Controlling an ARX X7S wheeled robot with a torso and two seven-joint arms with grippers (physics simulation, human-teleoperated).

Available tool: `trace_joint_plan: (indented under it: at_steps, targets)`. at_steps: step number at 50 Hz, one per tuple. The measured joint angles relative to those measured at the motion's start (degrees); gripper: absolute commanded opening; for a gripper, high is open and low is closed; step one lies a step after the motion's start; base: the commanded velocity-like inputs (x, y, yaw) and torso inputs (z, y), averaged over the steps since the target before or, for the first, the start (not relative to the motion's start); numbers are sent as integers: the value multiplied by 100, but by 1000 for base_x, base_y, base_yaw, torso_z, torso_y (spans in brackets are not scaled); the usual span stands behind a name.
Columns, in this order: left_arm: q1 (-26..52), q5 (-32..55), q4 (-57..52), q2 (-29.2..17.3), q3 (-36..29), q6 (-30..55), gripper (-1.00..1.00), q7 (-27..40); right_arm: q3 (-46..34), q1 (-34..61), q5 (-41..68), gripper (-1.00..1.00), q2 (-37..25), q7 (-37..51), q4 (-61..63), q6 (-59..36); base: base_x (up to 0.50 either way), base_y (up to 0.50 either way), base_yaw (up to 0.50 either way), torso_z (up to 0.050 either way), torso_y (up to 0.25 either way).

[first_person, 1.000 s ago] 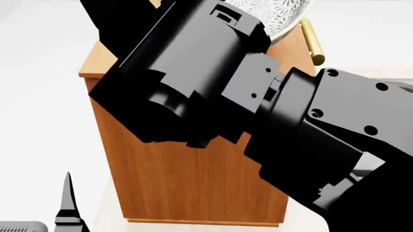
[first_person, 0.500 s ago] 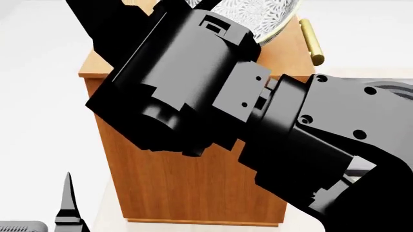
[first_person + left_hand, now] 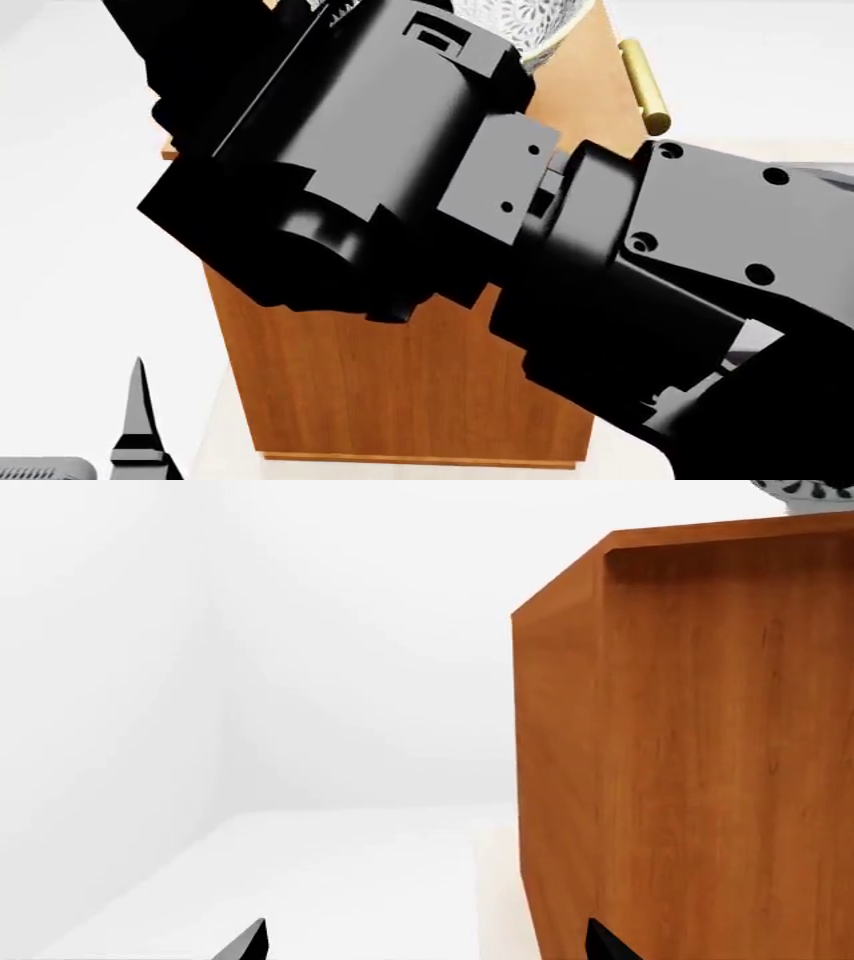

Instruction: Put the bowl on the top of the cabinet.

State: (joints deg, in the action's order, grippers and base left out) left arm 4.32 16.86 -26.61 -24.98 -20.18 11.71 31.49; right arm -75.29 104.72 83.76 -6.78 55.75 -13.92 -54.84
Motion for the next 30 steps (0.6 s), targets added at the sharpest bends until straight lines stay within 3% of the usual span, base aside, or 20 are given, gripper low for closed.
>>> trace_joint_plan:
  at_steps: [30]
  targets:
    - [18, -16, -4, 4, -58, -1, 100, 33, 465, 478, 567, 100, -939, 597, 1015, -272, 0, 0, 0, 0, 0]
